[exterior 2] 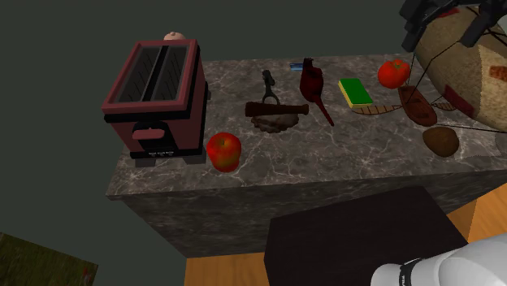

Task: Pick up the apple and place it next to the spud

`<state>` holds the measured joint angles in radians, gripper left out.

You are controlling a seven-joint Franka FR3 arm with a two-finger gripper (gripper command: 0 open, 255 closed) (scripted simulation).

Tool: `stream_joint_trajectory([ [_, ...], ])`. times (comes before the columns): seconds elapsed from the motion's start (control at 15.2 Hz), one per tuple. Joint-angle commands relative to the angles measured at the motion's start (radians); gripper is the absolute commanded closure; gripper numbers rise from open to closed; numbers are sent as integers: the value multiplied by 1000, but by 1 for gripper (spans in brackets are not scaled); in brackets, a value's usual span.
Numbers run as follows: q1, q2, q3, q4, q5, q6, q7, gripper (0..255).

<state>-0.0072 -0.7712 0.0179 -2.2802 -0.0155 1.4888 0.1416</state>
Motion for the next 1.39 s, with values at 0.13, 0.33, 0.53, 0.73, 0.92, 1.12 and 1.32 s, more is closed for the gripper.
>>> stream_joint_trajectory([
  [0.13,12,0,29,-43,31,50,37,0],
  [0.33,31,10,73,-98,78,128,90,0],
  [0.53,51,32,121,-142,124,211,141,0],
  [0.73,72,68,170,-175,168,298,191,0],
  [0.92,91,117,221,-196,207,388,239,0],
  [1.12,108,179,273,-205,241,481,288,0],
  [1.32,121,253,327,-201,266,574,337,0],
])
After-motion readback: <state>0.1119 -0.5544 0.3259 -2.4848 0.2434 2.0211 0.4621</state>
